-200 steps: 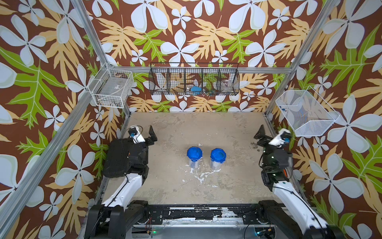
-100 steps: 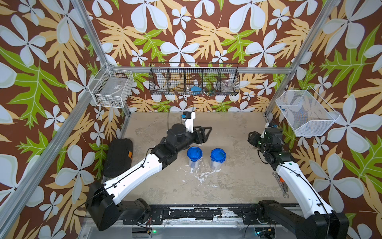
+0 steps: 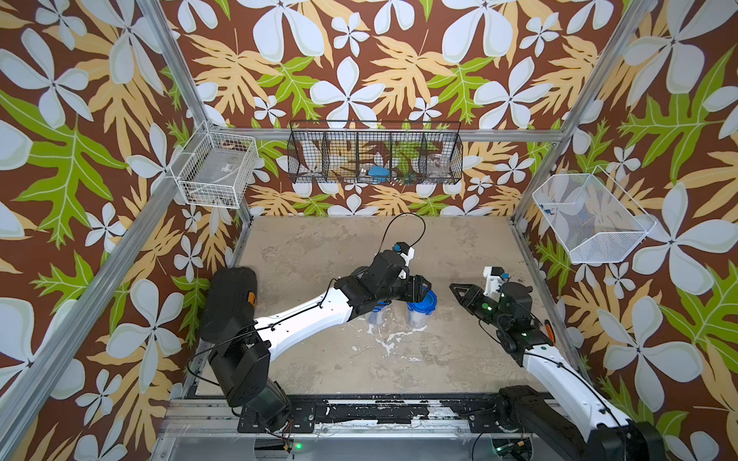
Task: Take out toiletry kits
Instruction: Adjust the container at the center of the board.
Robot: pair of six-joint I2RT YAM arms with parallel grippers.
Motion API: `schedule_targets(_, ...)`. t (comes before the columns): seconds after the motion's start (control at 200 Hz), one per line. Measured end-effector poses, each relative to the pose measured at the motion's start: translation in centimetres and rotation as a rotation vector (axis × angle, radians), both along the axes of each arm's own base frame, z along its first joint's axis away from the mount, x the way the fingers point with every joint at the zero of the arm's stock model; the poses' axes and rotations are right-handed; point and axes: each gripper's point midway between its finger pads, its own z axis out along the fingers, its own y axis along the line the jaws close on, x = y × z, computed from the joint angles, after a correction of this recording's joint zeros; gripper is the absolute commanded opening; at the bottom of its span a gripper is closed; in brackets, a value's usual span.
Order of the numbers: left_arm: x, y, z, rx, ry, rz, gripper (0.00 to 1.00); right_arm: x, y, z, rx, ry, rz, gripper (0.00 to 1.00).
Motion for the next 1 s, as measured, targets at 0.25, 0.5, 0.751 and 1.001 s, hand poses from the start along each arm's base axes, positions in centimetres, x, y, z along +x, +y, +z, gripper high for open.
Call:
schedule_targets(0.25, -0.8, 0.3, -2.3, 0.073, 0.05, -0.023, 0.67, -0.4, 2.2, 1.4, 0.175, -0.042, 0.106, 0.34)
schedule_targets(0.5, -1.0, 0.4, -3.3, 0.121, 0.063, -0.018, 0.68, -0.2, 2.8, 2.0, 0.195, -0.052, 0.149, 0.55)
schedule_targets(0.751, -0.5, 0.2, -3.5, 0.127, 0.054, -0.003, 0.67, 0.4, 3.1, 1.3, 0.19, -0.024, 0.161, 0.54)
schedule_targets(1.001, -0.4, 0.0, -3.8, 0.121, 0.043, 0.001, 0.71, -0.3, 4.5, -0.2, 0.253, 0.042, 0.192, 0.55)
